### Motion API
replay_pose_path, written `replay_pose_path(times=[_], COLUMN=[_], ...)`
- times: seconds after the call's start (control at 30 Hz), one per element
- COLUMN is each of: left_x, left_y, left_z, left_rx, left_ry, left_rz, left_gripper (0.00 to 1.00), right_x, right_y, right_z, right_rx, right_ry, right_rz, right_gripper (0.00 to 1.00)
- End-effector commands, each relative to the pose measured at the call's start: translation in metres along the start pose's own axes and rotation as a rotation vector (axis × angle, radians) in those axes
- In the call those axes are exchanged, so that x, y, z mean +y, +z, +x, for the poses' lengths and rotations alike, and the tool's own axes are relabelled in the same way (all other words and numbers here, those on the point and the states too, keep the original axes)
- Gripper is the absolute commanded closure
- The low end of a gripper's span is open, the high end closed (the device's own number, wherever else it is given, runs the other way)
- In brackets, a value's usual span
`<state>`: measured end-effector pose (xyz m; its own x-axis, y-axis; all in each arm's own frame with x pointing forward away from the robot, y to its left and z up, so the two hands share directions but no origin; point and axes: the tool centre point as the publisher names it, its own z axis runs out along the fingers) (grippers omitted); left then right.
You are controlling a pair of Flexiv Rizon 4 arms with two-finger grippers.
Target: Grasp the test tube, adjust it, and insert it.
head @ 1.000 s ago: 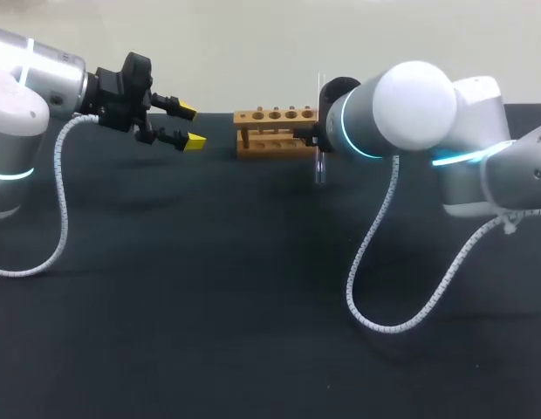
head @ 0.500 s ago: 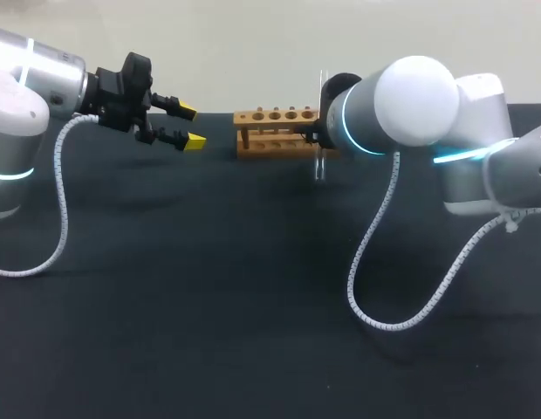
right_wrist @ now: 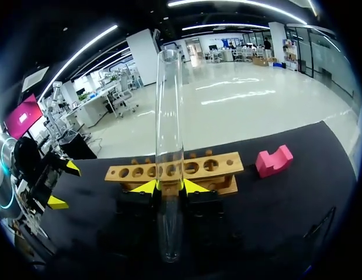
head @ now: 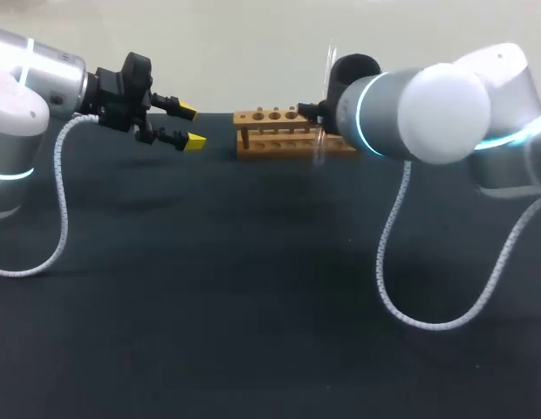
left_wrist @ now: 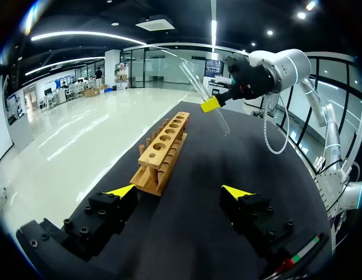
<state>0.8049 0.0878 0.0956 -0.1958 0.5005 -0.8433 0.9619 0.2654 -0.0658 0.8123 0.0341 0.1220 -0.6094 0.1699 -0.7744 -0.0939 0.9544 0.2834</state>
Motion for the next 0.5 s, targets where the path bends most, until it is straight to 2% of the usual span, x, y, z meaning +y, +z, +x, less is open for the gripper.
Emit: replay_pose_path(times=[0.03, 0.43, 0.5], left_x=[0.0, 0.0, 0.0], left_y=[0.0, 0.0, 0.0], left_z=[0.001, 0.001, 0.001], left_rx=[-0.002, -0.002, -0.002], left_ry=[0.002, 0.002, 0.002], left_rz=[-0.002, -0.002, -0.002], left_gripper=[0.0, 0.0, 0.0], right_x=[-0.002, 0.0, 0.002], right_y=[-0.015, -0.021, -0.024], right_z=[-0.006, -0.025, -0.033], right_rx=[-0.098, -0.219, -0.271], right_ry=[-0.001, 0.001, -0.014], right_rz=[-0.009, -0.012, -0.008], right_gripper=[1.0, 1.0, 1.0])
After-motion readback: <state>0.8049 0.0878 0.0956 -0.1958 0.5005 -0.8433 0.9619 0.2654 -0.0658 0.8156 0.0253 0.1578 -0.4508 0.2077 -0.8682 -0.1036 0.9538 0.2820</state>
